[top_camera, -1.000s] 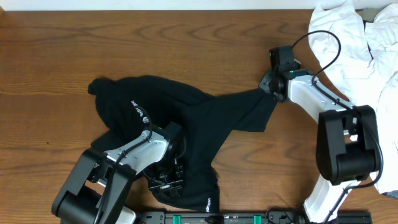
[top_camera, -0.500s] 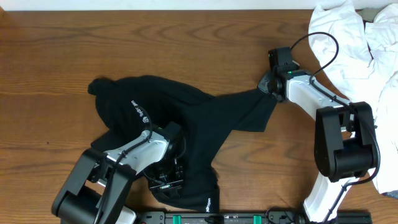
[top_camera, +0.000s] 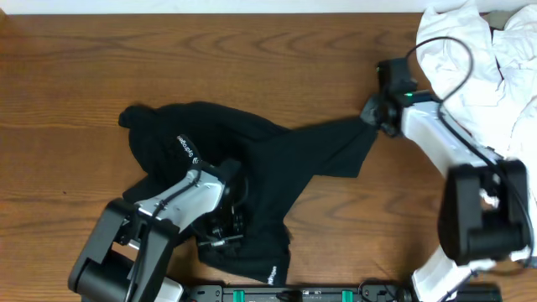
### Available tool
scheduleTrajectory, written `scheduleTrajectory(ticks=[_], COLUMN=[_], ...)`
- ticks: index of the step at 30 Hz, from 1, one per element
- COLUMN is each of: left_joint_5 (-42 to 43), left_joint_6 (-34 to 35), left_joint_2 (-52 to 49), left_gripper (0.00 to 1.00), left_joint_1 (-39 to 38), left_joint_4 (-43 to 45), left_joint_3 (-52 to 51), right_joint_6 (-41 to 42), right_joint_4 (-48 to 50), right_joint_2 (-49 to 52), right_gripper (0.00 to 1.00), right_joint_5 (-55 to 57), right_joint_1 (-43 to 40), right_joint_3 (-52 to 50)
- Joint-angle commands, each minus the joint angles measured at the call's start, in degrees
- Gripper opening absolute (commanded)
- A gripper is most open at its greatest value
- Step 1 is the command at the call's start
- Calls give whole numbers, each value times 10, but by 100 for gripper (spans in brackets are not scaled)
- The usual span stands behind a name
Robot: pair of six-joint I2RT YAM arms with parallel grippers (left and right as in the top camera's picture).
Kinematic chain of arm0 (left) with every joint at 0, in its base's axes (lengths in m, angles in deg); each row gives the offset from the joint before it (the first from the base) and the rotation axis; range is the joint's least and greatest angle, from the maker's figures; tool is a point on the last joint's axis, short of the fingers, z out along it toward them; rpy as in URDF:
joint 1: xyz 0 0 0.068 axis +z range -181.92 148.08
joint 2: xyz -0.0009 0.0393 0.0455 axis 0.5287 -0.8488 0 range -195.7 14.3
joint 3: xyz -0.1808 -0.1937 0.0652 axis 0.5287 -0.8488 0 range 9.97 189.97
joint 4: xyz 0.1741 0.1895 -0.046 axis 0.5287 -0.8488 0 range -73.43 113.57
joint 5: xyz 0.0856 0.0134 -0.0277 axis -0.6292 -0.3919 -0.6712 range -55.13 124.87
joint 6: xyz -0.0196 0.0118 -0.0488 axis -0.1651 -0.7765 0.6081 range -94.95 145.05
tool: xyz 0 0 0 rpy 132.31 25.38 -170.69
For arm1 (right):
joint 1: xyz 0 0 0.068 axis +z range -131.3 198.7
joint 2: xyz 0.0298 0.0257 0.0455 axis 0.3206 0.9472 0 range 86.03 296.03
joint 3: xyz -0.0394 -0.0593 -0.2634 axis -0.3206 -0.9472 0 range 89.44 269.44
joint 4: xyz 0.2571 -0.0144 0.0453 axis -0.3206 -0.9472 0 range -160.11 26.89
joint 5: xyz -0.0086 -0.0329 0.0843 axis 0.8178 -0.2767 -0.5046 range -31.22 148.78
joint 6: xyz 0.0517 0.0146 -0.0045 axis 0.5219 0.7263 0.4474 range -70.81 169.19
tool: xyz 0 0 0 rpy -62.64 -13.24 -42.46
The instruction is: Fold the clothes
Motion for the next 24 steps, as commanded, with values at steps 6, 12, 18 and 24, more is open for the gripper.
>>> scheduleTrajectory(ticks=[6, 12, 18, 24], left_joint_5=[-74, -74, -17, 12], left_joint_6=[-74, -88, -88, -63], left_joint_2=[3, 10, 40, 79], left_gripper=[36, 35, 36, 40], left_joint_1=[106, 163, 163, 109], left_joint_4=[10, -2, -72, -197], left_joint_3=[86, 147, 172, 160], right_joint_6=[-123, -163, -198, -198], right_joint_4=[-73, -132, -150, -150], right_joint_2=[-138, -169, -168, -168], right_gripper=[1, 1, 1, 1], right_joint_5=[10, 11, 11, 11], right_joint_1=[-61, -83, -83, -83], right_joint_3=[0, 0, 0, 0])
